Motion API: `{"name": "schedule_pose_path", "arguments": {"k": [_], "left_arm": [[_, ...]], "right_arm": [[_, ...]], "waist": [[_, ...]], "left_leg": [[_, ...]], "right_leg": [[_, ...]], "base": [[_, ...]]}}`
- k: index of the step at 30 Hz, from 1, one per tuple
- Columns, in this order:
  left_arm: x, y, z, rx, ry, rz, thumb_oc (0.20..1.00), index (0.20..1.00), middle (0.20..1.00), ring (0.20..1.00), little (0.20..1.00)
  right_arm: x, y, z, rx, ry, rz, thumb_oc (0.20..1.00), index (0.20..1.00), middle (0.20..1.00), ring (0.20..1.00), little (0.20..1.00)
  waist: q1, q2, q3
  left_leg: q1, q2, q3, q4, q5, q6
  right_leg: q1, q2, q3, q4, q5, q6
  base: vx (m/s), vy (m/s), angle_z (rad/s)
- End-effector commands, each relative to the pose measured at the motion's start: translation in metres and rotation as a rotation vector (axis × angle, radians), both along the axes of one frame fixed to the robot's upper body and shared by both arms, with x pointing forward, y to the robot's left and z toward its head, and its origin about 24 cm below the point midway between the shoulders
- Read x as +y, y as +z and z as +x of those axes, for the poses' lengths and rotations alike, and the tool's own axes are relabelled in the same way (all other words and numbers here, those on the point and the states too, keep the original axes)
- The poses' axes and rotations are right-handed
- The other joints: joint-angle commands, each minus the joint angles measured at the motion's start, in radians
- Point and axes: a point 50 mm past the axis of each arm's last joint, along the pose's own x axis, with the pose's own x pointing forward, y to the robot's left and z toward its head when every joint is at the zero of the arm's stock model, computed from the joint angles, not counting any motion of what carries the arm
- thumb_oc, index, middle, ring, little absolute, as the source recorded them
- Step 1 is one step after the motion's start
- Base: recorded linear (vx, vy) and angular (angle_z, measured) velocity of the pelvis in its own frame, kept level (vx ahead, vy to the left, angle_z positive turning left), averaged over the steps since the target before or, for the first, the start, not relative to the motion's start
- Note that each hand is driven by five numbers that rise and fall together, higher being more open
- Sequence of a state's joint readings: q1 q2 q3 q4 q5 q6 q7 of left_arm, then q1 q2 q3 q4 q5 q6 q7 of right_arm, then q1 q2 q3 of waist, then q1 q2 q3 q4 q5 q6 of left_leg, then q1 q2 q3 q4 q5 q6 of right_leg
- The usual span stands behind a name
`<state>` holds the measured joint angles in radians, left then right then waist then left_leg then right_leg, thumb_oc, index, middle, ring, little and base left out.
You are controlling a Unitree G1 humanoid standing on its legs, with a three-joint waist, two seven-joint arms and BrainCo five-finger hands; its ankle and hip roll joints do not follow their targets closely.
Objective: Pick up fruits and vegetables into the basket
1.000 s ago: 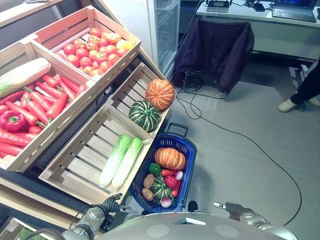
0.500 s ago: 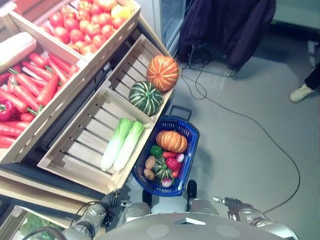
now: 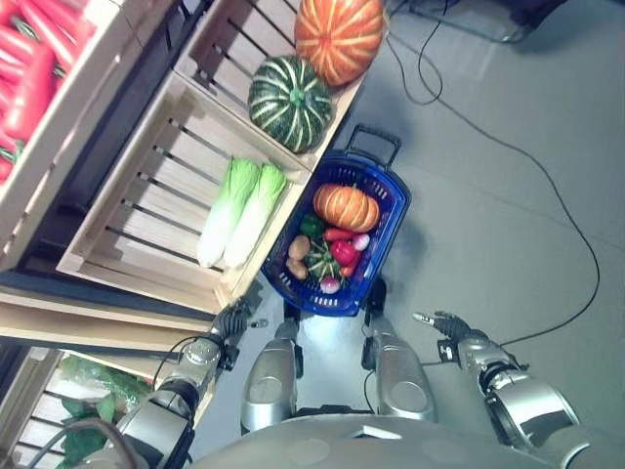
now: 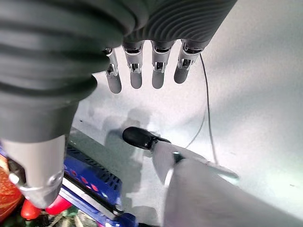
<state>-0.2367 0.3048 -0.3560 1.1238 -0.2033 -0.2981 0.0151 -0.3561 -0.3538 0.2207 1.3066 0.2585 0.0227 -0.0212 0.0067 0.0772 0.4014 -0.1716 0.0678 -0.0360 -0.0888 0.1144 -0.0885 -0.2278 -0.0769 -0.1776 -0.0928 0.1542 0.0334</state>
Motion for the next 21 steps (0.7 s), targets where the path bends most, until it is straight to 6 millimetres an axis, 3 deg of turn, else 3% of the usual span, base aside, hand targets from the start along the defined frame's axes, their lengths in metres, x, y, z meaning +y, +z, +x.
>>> {"name": "schedule_pose_path", "arguments": {"k": [1, 5, 12, 15, 16, 17, 21], "left_arm": [[0.013, 0.033, 0.034, -0.200, 0.055, 0.004, 1.000, 1.000, 1.000, 1.000, 1.000], [0.013, 0.058, 0.055, -0.349, 0.087, -0.042, 1.000, 1.000, 1.000, 1.000, 1.000], [0.012, 0.146, 0.099, -0.776, 0.130, -0.086, 1.000, 1.000, 1.000, 1.000, 1.000], [0.014, 0.178, 0.109, -0.919, 0.167, -0.051, 1.000, 1.000, 1.000, 1.000, 1.000], [0.014, 0.178, 0.110, -0.920, 0.167, -0.051, 1.000, 1.000, 1.000, 1.000, 1.000], [0.016, 0.193, 0.113, -0.988, 0.195, -0.022, 1.000, 1.000, 1.000, 1.000, 1.000], [0.024, 0.216, 0.117, -1.095, 0.296, 0.100, 1.000, 1.000, 1.000, 1.000, 1.000]], "right_arm": [[-0.003, 0.003, 0.003, -0.003, -0.022, -0.020, 1.000, 1.000, 1.000, 1.000, 1.000], [-0.010, 0.008, 0.007, -0.023, -0.051, -0.023, 1.000, 1.000, 1.000, 1.000, 1.000], [-0.023, 0.019, 0.016, -0.082, -0.121, -0.026, 1.000, 1.000, 1.000, 1.000, 1.000], [-0.023, 0.020, 0.016, -0.098, -0.141, -0.017, 1.000, 1.000, 1.000, 1.000, 1.000], [-0.023, 0.020, 0.017, -0.099, -0.141, -0.017, 1.000, 1.000, 1.000, 1.000, 1.000], [-0.022, 0.019, 0.016, -0.102, -0.147, -0.013, 1.000, 1.000, 1.000, 1.000, 1.000], [-0.018, 0.022, 0.022, -0.118, -0.141, -0.005, 1.000, 1.000, 1.000, 1.000, 1.000]], "waist": [[0.009, -0.041, 0.027], [0.014, -0.035, 0.055], [0.014, -0.032, 0.119], [0.014, -0.036, 0.119], [0.014, -0.036, 0.119], [0.014, -0.039, 0.119], [0.008, -0.046, 0.119]], "left_leg": [[-0.068, -0.050, -0.006, 0.001, -0.038, 0.031], [-0.084, -0.054, -0.013, 0.009, -0.035, 0.034], [-0.220, -0.085, -0.007, 0.205, -0.077, 0.045], [-0.298, -0.096, -0.004, 0.297, -0.097, 0.050], [-0.300, -0.096, -0.003, 0.299, -0.098, 0.050], [-0.330, -0.102, -0.005, 0.331, -0.105, 0.054], [-0.375, -0.104, 0.006, 0.367, -0.120, 0.059]], "right_leg": [[-0.006, -0.023, 0.055, 0.052, -0.087, 0.060], [-0.035, -0.020, 0.057, 0.094, -0.104, 0.051], [-0.155, -0.022, 0.073, 0.252, -0.137, 0.039], [-0.233, -0.024, 0.074, 0.340, -0.156, 0.038], [-0.235, -0.025, 0.075, 0.343, -0.158, 0.038], [-0.264, -0.024, 0.081, 0.370, -0.162, 0.037], [-0.316, -0.023, 0.095, 0.398, -0.167, 0.037]], "base": [[-0.07, -0.001, -0.02], [-0.06, -0.006, 0.01], [-0.10, -0.013, 0.12], [-0.07, -0.020, 0.10], [-0.04, -0.033, 0.07], [-0.03, -0.034, 0.04], [-0.04, -0.019, 0.02]]}}
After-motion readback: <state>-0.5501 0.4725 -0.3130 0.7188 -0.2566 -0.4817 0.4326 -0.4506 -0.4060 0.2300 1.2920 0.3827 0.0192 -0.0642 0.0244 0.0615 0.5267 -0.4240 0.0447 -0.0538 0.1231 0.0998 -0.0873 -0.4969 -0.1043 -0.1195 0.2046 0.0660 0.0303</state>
